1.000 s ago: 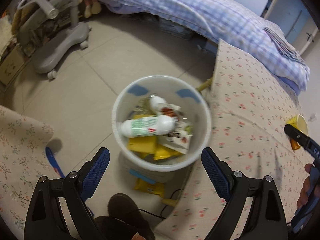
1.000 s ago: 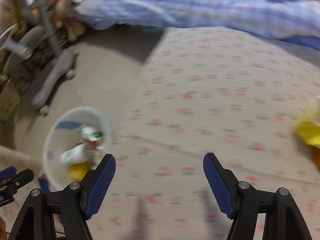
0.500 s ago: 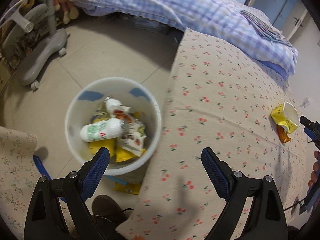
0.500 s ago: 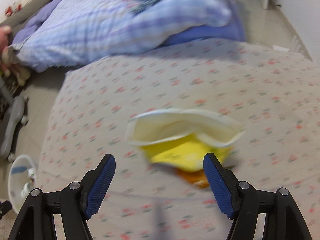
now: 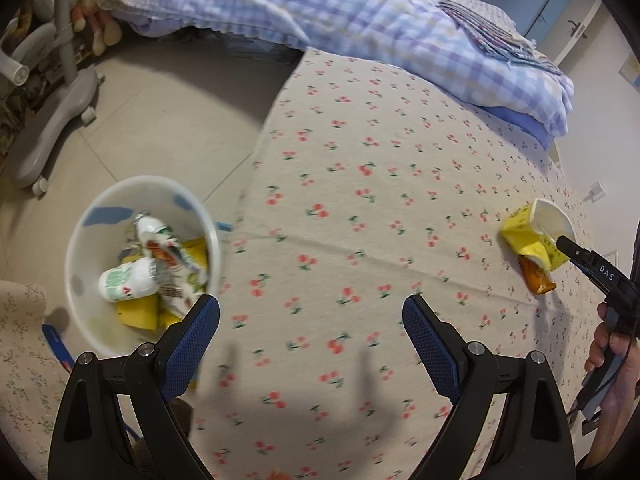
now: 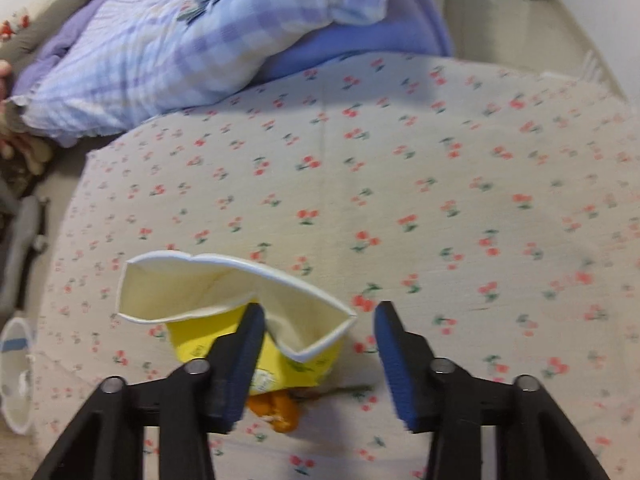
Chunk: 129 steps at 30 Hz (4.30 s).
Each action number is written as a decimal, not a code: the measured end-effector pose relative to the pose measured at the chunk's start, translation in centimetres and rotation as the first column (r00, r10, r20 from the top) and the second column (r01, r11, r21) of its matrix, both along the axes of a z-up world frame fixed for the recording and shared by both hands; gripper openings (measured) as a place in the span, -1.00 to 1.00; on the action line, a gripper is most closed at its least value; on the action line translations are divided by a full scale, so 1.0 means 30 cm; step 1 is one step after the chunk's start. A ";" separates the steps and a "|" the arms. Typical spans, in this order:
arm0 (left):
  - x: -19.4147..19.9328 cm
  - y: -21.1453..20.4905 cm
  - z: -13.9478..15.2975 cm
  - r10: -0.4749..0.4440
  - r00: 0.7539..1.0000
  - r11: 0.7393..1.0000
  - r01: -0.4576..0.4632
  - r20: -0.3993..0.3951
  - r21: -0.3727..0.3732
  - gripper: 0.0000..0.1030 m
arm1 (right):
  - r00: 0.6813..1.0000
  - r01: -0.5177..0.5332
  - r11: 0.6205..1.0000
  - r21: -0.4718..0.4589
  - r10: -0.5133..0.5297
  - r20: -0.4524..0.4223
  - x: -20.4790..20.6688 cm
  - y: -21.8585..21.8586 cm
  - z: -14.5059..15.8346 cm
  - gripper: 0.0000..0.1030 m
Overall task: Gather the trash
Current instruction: 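Grasp the yellow paper cup with the right tool and lift it, then grasp the orange peel with the left tool and lift it, then carry the orange peel in the left tool to the wastebasket and release it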
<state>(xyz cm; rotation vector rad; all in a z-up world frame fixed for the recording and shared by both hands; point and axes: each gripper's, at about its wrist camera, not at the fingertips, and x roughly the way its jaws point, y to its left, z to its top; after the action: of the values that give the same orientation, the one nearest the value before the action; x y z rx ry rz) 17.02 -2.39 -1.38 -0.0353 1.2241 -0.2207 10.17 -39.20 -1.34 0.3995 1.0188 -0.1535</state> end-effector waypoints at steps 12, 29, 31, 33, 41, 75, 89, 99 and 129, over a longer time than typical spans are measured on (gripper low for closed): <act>-0.064 -0.244 -0.003 -0.081 0.996 0.997 0.081 0.022 -0.013 0.84 | 0.992 -0.005 0.999 -0.044 0.010 0.127 -0.104 0.005 0.129 -0.84; -0.100 -0.676 -0.072 -0.183 0.983 0.972 0.176 -0.028 -0.156 0.49 | 0.948 0.306 0.951 -0.052 -0.299 0.110 -0.390 -0.328 0.147 -0.84; -0.104 -0.738 -0.080 -0.199 0.980 0.968 0.191 -0.031 -0.160 0.30 | 0.948 0.308 0.950 -0.049 -0.302 0.099 -0.395 -0.341 0.134 -0.84; -0.106 -0.785 -0.084 -0.206 0.978 0.966 0.199 -0.025 -0.163 0.16 | 0.947 0.314 0.949 -0.039 -0.309 0.091 -0.406 -0.358 0.124 -0.84; -0.087 -0.900 -0.113 -0.204 0.979 0.964 0.197 -0.022 -0.176 -0.11 | 0.942 0.327 0.945 -0.012 -0.324 0.091 -0.428 -0.383 0.127 -0.84; -0.063 -0.658 -0.047 -0.170 0.985 0.974 0.164 -0.028 -0.157 0.06 | 0.961 0.255 0.967 0.028 -0.257 0.103 -0.358 -0.240 0.186 -0.84; -0.096 -0.835 -0.141 -0.285 0.958 0.958 0.284 -0.041 -0.034 -0.59 | 0.953 0.298 0.955 0.014 -0.298 0.056 -0.406 -0.337 0.139 -0.84; -0.098 -0.631 -0.037 -0.273 0.962 0.962 0.273 0.015 0.004 -0.65 | 0.961 0.265 0.964 0.019 -0.266 0.070 -0.375 -0.263 0.172 -0.84; 0.044 0.418 0.023 0.145 0.987 0.988 -0.141 0.062 -0.054 -0.64 | 0.983 -0.181 0.980 0.087 0.177 0.052 -0.008 0.578 0.131 -0.84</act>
<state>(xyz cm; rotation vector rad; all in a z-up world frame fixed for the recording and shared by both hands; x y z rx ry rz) 18.34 10.13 -0.69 -0.1576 1.1447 -0.1260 9.92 -21.85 2.59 0.3903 1.0155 0.0640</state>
